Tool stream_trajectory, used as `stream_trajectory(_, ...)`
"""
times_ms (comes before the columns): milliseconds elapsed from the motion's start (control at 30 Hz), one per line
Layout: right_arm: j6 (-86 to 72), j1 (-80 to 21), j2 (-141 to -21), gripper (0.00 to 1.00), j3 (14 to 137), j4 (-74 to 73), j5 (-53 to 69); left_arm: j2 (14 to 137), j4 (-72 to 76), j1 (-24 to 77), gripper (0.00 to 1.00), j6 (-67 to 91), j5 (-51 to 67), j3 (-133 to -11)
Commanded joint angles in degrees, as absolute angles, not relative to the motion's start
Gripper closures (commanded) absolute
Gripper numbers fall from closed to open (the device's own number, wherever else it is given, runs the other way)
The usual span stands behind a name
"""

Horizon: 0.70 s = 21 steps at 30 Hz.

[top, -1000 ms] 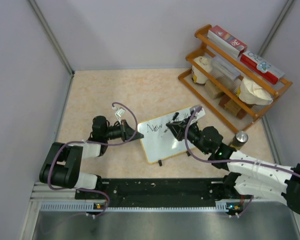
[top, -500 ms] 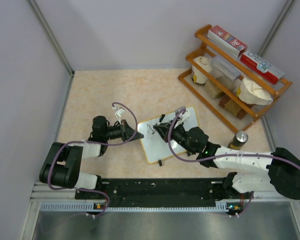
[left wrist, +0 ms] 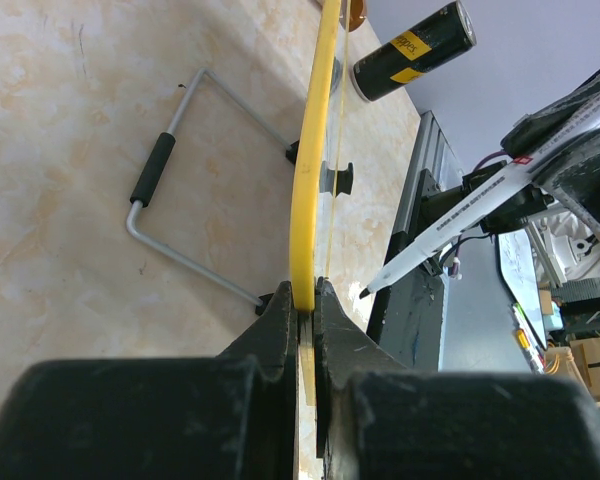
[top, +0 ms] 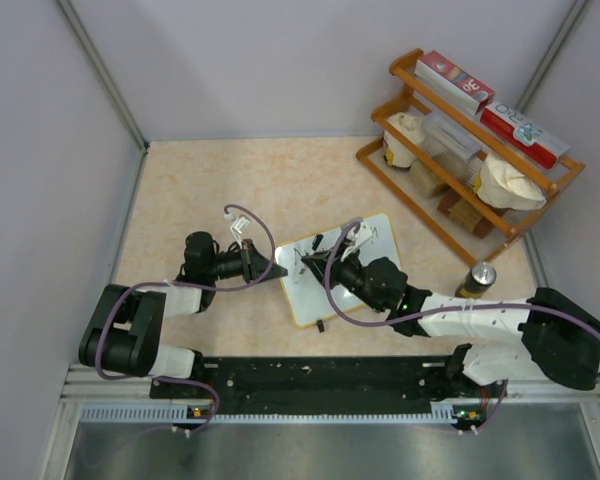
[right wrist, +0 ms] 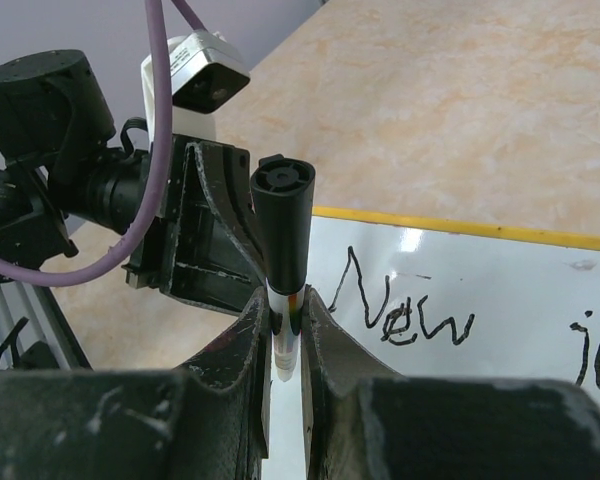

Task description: Write a sentence on the whiteboard

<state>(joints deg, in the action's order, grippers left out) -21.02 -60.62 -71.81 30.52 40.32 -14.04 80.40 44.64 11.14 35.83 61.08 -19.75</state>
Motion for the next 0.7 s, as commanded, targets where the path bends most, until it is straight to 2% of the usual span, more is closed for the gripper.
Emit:
stream_trajectory(0,-20.92,-61.87,-73.12,1.00,31.73,44.03,-15.64,80.86,45.97,11.69,1.00,33.57,64.51,-19.95)
stream_trajectory(267,-21.27,-61.70,-75.58,1.00,31.82,43.51,-17.14,80.86,45.97,11.69,1.00,33.57,64.51,-19.95)
stream_trajectory(667,-21.09,-61.70,-73.21,1.00,30.59,41.05,-21.35,80.86,45.97,11.69,1.00,33.57,64.51,-19.95)
